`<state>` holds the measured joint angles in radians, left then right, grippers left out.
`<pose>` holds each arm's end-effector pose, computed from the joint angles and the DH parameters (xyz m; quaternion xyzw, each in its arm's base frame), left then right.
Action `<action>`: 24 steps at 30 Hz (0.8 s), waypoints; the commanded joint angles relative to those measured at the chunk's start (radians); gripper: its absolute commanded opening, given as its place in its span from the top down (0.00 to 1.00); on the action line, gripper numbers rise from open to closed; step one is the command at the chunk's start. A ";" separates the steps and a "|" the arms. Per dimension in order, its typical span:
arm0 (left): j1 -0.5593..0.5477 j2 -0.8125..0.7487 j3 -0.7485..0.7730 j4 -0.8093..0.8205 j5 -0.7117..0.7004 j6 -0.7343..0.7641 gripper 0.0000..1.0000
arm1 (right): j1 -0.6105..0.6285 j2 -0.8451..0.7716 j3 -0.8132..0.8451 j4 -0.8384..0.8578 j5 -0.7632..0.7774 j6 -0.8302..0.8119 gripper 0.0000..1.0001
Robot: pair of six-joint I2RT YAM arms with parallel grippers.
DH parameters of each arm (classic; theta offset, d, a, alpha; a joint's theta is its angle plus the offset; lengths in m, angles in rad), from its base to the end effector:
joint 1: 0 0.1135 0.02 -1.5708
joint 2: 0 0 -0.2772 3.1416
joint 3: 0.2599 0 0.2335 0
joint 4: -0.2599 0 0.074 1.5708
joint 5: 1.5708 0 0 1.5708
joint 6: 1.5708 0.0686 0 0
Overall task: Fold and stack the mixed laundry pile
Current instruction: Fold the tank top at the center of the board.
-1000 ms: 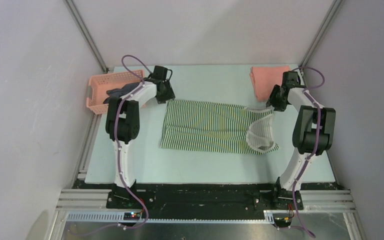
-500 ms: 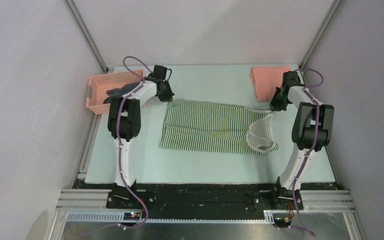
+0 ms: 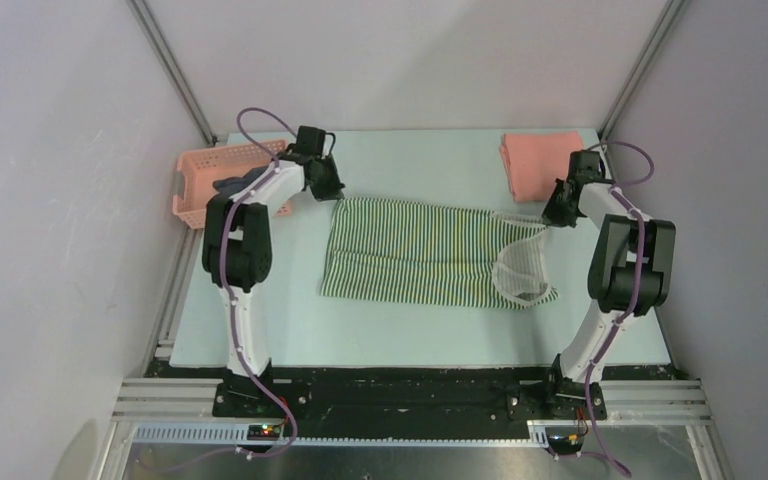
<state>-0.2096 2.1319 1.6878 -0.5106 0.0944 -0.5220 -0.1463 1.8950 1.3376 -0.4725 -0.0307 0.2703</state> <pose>0.4674 -0.1061 0.1893 -0.1339 0.9425 -0.1503 0.2667 0.4009 -0.0570 0.1856 0.1953 0.9436 0.0313 0.2657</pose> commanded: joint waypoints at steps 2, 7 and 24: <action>0.012 -0.112 -0.074 0.010 0.104 0.057 1.00 | -0.012 -0.135 -0.108 0.122 0.028 0.033 1.00; 0.014 -0.173 -0.160 0.008 0.117 0.079 1.00 | -0.013 -0.239 -0.239 0.212 0.058 0.054 1.00; 0.040 -0.218 -0.295 -0.045 0.122 0.116 1.00 | -0.021 -0.485 -0.520 0.215 0.126 0.113 1.00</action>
<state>-0.1799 1.9690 1.4021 -0.5453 0.2134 -0.4419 -0.1593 1.4639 0.8467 -0.2359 0.0425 0.3584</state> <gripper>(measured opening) 0.009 0.010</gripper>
